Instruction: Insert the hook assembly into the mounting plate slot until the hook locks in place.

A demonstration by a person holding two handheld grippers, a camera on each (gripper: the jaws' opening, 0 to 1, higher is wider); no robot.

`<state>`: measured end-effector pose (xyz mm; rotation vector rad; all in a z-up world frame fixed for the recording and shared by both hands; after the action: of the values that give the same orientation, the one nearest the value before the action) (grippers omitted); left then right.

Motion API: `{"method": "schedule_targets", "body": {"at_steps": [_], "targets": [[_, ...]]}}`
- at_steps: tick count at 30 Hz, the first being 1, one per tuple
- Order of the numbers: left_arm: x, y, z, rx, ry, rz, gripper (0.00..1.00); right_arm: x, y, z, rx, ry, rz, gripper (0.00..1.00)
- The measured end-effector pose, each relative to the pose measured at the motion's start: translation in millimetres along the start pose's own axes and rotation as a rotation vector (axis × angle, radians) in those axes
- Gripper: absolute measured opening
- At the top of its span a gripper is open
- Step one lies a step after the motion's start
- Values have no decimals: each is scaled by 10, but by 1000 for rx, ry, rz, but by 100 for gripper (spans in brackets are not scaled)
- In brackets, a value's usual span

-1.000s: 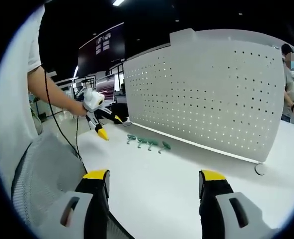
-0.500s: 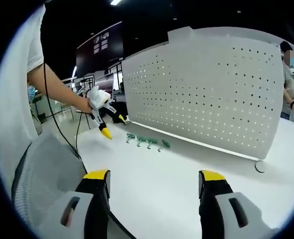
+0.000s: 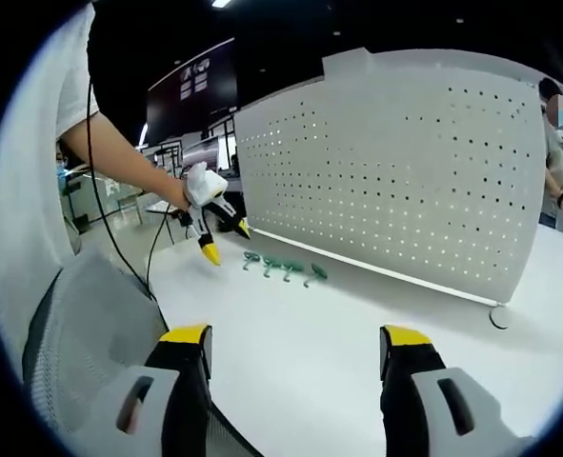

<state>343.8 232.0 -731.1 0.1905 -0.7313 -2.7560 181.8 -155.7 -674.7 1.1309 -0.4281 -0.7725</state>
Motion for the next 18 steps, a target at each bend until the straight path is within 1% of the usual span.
{"method": "schedule_targets", "body": {"at_steps": [3, 6, 8, 11, 14, 16, 18], "targets": [[-23, 35, -35, -8, -28, 3, 71, 1, -6, -5, -5, 3, 1, 69], [-25, 53, -82, -37, -49, -40, 73, -6, -17, -12, -15, 8, 1, 69], [-34, 68, -98, -36, -56, -44, 72, -6, -22, -15, -18, 9, 2, 69], [-77, 58, -129, -61, -69, -51, 71, -6, -30, -17, -23, 9, -4, 70], [-88, 46, -151, -85, -76, -81, 71, -3, -37, -15, -27, 8, -11, 70], [-104, 62, -154, -79, -78, -73, 71, -1, -41, -19, -27, 8, -14, 70], [-111, 63, -163, -86, -80, -72, 71, 0, -46, -19, -31, 7, -13, 70]]}}
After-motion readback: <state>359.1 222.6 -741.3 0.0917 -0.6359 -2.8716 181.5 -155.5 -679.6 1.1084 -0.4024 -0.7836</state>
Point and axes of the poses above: the point that each gripper's makers call its tool centre point, and the gripper's own axes: z roughly backward along the fingers, x roughly to its right, y roughly out of its top, the point moved 8 cm from there along z, roughly backward along the fingers, and after that the axes turned 1 degree about -y, right-handed, at the moved point
